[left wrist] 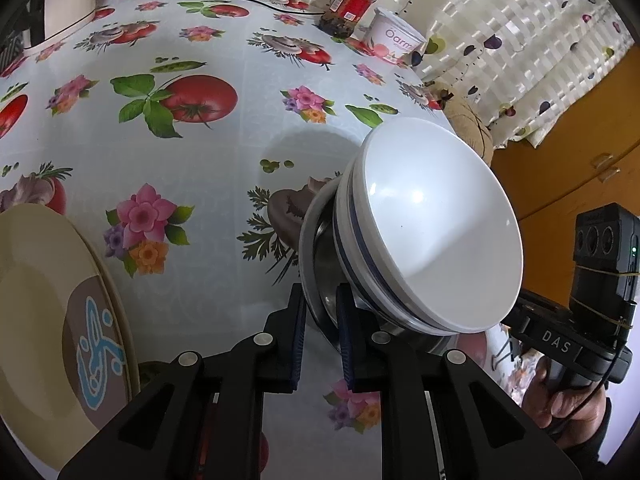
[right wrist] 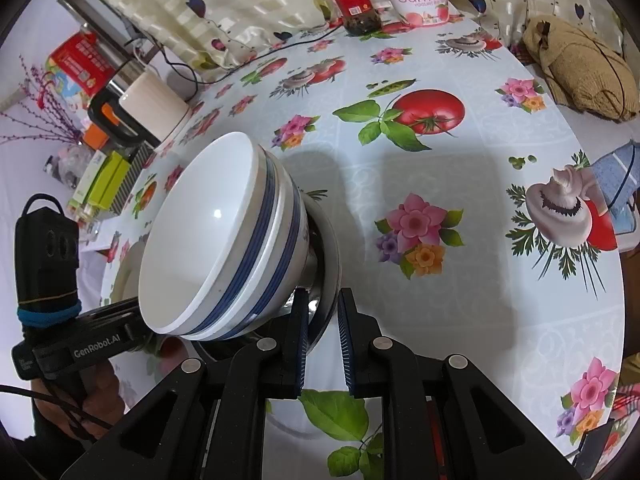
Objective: Organize plates and bowls
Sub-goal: 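Lift the steel bowl with its nested bowls and carry it toward the plates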
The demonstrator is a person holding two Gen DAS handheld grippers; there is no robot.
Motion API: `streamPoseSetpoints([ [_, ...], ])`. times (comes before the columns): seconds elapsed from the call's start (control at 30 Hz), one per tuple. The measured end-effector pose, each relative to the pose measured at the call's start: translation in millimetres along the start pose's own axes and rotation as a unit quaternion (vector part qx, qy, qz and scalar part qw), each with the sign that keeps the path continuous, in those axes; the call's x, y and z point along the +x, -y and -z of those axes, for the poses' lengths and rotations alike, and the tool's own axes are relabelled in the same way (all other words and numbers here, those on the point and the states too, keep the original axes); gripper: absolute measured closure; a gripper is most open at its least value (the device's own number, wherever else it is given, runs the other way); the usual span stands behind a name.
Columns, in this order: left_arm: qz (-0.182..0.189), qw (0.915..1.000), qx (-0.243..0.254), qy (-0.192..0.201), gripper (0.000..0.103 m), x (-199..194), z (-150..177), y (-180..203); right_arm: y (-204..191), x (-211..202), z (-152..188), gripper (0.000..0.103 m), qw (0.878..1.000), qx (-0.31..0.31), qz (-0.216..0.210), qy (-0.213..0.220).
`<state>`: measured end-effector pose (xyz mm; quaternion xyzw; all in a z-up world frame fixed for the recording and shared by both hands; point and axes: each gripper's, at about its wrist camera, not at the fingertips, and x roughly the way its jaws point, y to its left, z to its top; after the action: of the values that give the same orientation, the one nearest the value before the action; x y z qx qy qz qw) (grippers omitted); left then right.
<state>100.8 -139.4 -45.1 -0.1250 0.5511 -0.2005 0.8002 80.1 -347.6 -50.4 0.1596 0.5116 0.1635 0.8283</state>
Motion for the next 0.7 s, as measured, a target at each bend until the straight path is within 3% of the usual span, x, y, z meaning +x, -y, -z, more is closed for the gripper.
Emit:
streamPoseSetpoints([
  [0.7, -0.023, 0.9995, 0.003, 0.020, 0.088, -20, 0, 0, -13, -6, -2, 0.089, 1.000, -0.013, -0.006, 0.012],
])
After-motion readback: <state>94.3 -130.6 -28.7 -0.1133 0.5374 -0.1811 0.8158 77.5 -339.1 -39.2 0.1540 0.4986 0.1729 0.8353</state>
